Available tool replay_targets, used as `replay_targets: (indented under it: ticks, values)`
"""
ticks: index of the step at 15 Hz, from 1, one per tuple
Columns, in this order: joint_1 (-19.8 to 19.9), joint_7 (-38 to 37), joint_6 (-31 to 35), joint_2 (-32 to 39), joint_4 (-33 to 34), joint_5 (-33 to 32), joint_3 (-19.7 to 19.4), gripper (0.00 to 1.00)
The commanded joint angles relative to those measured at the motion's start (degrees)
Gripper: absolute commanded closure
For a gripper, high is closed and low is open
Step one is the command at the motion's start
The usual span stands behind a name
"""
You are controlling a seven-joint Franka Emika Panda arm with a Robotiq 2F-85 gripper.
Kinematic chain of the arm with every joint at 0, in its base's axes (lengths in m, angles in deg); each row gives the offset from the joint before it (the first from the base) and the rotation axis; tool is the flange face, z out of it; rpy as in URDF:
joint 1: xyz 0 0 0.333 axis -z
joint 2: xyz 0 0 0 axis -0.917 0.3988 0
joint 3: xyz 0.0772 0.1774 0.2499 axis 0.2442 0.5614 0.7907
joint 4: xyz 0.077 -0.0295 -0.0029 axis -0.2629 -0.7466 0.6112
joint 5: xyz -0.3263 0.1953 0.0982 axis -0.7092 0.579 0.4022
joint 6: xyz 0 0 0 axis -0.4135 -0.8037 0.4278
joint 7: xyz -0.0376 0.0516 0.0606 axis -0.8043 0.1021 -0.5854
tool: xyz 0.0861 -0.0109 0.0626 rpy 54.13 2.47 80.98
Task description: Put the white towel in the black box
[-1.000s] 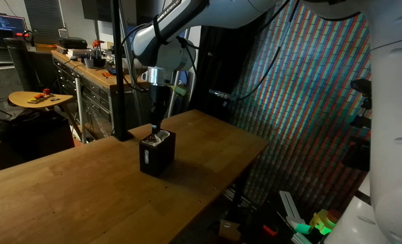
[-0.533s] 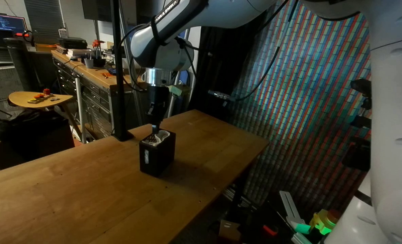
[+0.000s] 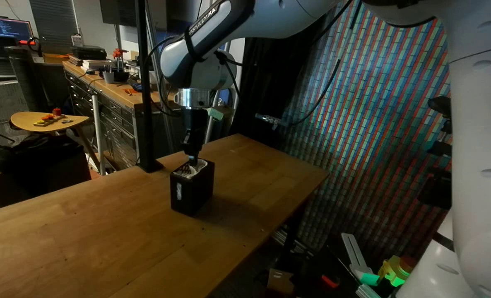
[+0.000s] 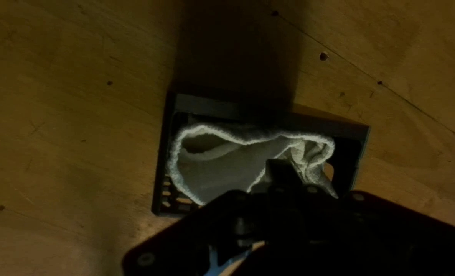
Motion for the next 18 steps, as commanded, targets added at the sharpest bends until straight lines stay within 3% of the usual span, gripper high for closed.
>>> replay_targets:
  ticks: [1, 18]
  values:
    - [-0.12, -0.02, 0.35, 1.62, 1.45, -0.52, 0.21, 1.0]
    - [2.26, 1.84, 7.03, 11.14, -0.46, 6.11, 4.17, 1.0]
